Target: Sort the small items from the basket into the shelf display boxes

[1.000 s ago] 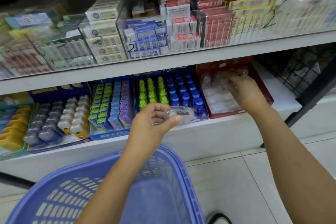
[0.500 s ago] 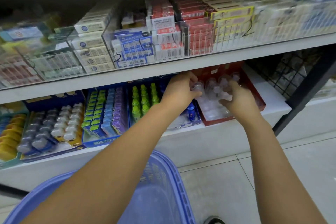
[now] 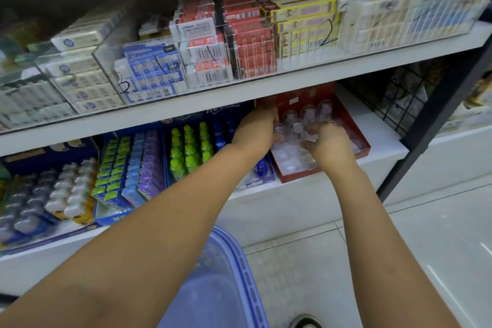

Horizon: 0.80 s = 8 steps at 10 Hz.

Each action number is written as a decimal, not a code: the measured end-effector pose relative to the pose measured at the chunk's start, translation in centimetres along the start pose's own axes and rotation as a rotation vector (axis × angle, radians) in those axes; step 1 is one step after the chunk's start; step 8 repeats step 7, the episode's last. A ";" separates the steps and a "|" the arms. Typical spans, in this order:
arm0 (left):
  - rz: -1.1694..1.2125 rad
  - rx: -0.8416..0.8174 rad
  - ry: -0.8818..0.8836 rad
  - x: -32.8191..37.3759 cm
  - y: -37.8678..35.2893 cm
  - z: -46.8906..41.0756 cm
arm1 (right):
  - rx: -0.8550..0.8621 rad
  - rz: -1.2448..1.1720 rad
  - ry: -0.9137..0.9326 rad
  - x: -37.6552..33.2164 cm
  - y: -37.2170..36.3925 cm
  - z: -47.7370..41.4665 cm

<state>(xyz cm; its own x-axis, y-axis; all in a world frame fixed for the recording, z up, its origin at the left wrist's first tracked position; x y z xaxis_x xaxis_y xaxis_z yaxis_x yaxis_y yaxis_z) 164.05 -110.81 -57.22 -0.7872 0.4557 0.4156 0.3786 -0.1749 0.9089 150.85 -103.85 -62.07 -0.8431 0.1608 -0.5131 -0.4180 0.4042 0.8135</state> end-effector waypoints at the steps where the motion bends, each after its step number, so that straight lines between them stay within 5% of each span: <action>1: -0.161 0.009 -0.006 0.4 0.2 -0.4 | 0.004 0.024 -0.019 -0.1 -0.2 -0.2; 5: -0.298 -0.035 0.024 0.7 0.8 1.2 | 0.005 0.236 -0.061 -1.0 -0.6 -1.0; 8: 0.026 0.035 -0.046 0.2 3.6 5.6 | 0.003 0.158 -0.074 -2.6 1.7 -0.3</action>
Point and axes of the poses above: each hand's wrist, its own z-axis away from the middle knuckle, its own y-axis out of the back of the hand, x = y × z, the point moved 5 cm from there along -z, towards the middle knuckle, and after that the axes turned 14 degrees about y, right-handed, at the moved point
